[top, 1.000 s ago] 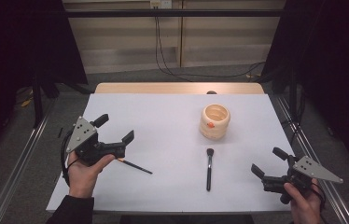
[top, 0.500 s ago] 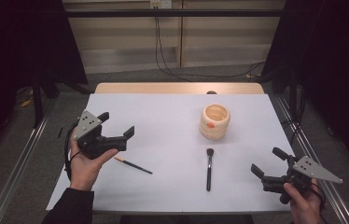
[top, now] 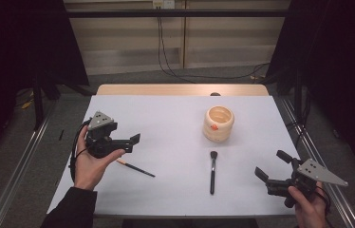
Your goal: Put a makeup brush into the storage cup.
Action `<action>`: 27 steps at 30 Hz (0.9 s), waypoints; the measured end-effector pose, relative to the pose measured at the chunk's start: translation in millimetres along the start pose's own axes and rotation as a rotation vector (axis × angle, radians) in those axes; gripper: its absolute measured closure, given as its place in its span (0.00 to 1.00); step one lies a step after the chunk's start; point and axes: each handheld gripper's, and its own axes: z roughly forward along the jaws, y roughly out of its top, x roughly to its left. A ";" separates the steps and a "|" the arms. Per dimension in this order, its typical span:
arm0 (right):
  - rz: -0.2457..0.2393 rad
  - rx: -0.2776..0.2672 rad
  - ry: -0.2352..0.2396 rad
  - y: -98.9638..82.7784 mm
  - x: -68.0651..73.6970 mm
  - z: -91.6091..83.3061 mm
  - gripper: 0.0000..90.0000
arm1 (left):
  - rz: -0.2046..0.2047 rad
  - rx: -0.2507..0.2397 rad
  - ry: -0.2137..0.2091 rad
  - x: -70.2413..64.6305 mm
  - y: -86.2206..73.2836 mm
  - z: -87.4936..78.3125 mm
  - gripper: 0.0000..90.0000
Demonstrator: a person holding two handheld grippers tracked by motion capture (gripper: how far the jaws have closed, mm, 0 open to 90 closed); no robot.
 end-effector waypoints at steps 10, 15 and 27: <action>-0.001 0.010 0.003 -0.4 0.2 0.8 0.00 | -0.063 0.264 0.041 3.7 -3.5 19.0 0.13; -0.001 0.011 -0.001 -0.4 0.4 0.9 0.00 | -0.102 0.386 0.039 6.2 -5.3 29.4 0.12; 0.001 0.018 0.009 -0.8 0.4 1.5 0.00 | -0.186 0.602 0.019 12.0 -11.0 48.9 0.05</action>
